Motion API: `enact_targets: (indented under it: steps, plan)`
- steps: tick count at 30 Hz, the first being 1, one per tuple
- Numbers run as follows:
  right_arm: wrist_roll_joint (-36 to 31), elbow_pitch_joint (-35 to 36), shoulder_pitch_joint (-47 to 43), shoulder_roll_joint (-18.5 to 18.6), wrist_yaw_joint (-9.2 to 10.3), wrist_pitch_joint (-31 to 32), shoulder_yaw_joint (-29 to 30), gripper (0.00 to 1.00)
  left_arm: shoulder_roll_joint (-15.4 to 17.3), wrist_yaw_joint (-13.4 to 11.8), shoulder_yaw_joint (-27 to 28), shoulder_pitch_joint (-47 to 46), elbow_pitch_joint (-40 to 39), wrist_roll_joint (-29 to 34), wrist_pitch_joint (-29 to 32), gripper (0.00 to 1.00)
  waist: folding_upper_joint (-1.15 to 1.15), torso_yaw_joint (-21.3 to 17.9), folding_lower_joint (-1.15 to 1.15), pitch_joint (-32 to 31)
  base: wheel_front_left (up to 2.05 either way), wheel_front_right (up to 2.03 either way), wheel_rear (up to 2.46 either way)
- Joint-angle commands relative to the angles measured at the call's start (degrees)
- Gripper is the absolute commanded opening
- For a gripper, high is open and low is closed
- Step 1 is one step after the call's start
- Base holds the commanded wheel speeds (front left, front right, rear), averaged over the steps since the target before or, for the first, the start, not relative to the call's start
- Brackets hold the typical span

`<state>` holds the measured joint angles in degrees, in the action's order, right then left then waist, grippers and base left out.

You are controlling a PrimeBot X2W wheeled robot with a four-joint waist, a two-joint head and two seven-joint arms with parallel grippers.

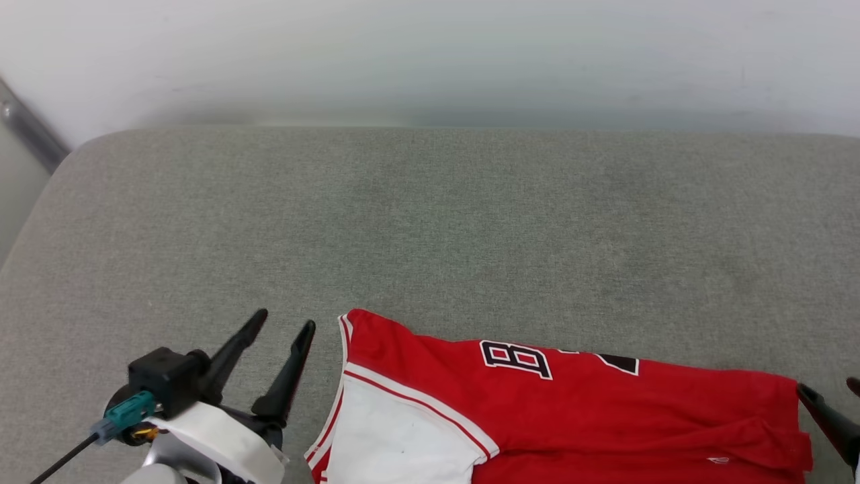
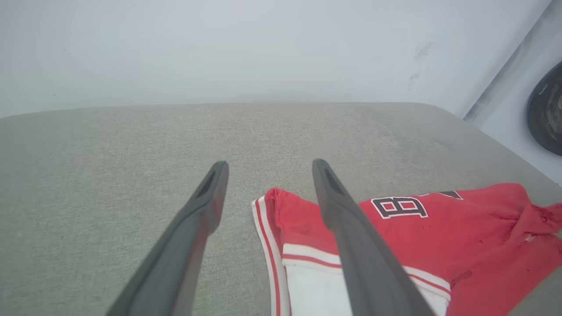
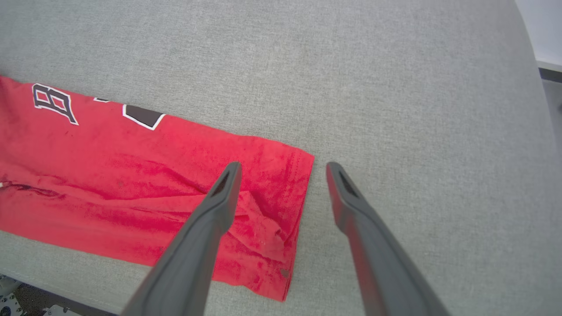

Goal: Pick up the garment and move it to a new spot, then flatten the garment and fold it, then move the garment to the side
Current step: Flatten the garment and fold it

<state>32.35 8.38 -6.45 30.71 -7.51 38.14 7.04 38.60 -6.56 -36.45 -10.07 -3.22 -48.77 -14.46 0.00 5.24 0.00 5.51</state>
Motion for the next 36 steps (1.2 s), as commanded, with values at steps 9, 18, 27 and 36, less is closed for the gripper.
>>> enact_targets:
  steps: [9,18,27,36]
  plan:
    - [-3.62,-0.68,-4.29,-9.62,0.04,3.78,7.72,1.00,-13.53,1.84,22.70,9.91,-7.92,14.27,-0.75,1.00,0.00,1.03,0.00,0.08,0.00,0.00,0.00]
    - [-4.80,-8.20,-1.91,-15.73,0.04,2.44,11.33,1.00,-24.92,11.87,34.39,14.20,-9.71,28.45,-0.72,1.00,0.00,1.98,0.00,2.43,0.00,0.00,0.00]
    - [-3.74,-16.00,0.15,-17.14,0.04,1.98,9.79,1.00,-28.99,13.97,35.71,11.75,-8.50,32.52,-0.73,1.00,0.00,3.28,0.00,5.34,0.00,0.00,0.00]
    - [-3.75,-18.34,-1.72,-19.57,-0.33,2.09,2.27,0.00,-28.24,14.05,33.75,10.96,-7.33,32.58,-0.73,1.00,0.00,3.50,0.00,5.23,0.00,0.00,0.00]
